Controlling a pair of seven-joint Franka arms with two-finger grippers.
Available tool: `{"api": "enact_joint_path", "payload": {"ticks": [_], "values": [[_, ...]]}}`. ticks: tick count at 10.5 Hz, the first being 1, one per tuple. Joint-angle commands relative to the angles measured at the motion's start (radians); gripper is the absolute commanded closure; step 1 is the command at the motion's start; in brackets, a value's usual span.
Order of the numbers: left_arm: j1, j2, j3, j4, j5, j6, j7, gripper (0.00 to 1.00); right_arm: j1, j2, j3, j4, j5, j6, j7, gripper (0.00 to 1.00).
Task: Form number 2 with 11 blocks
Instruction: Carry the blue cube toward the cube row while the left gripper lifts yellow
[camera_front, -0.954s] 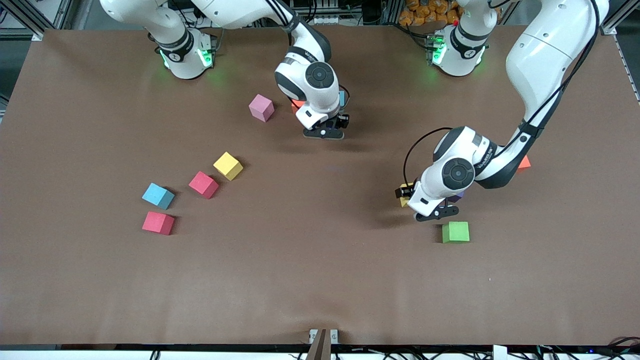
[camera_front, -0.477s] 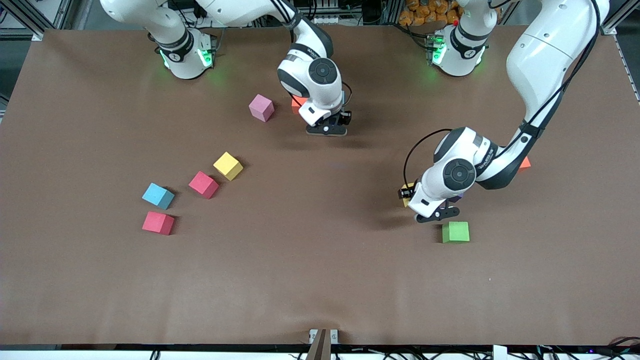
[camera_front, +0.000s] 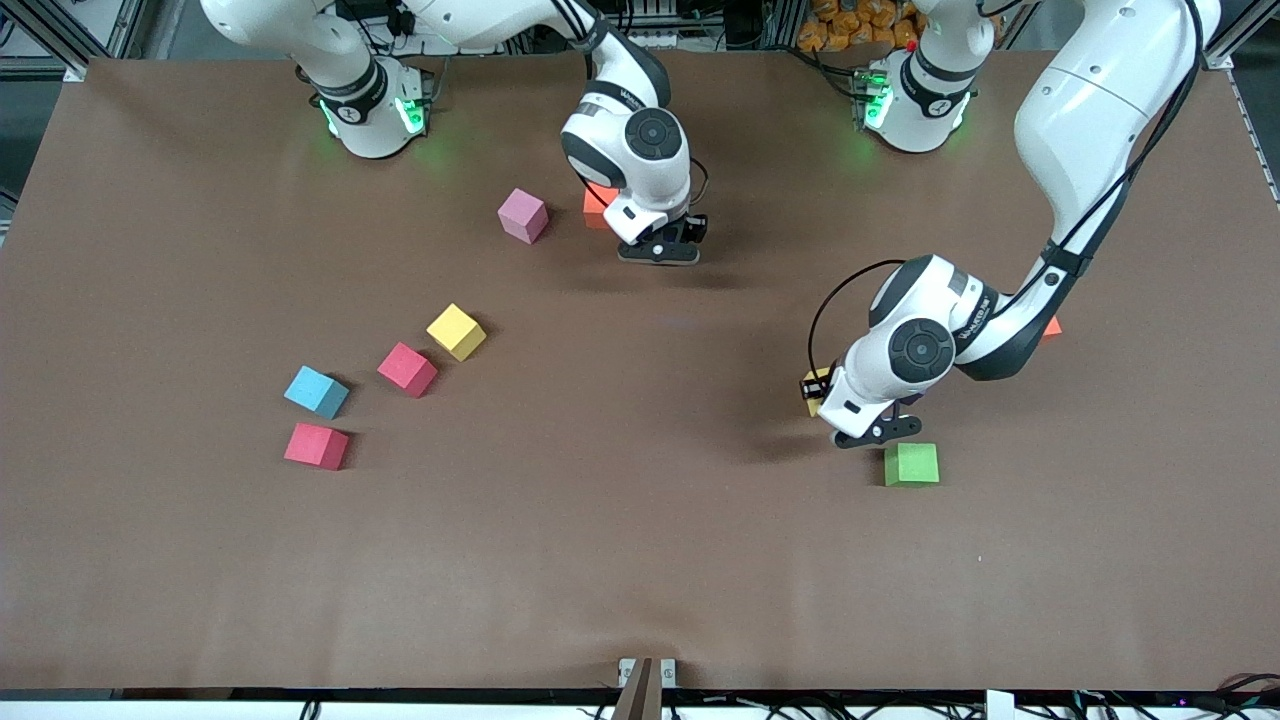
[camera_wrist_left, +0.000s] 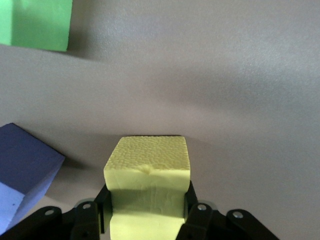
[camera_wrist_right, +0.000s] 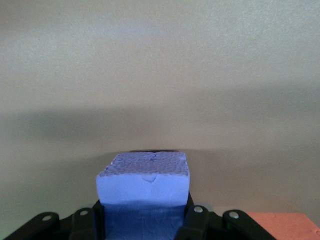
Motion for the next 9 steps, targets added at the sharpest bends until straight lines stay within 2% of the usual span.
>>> {"api": "enact_joint_path", "payload": {"ticks": [1, 7, 9], "values": [[-0.006, 0.001, 0.0, 0.025, 0.024, -0.03, -0.001, 0.43, 0.013, 0.014, -0.009, 0.013, -0.035, 0.004, 0.028, 0.63], [-0.008, 0.001, 0.0, 0.042, 0.025, -0.067, 0.002, 0.43, 0.02, 0.012, -0.007, 0.007, -0.035, 0.005, 0.03, 0.63], [-0.008, 0.001, -0.002, 0.044, 0.025, -0.078, 0.002, 0.43, 0.021, 0.012, -0.007, 0.007, -0.035, 0.004, 0.03, 0.54]]}}
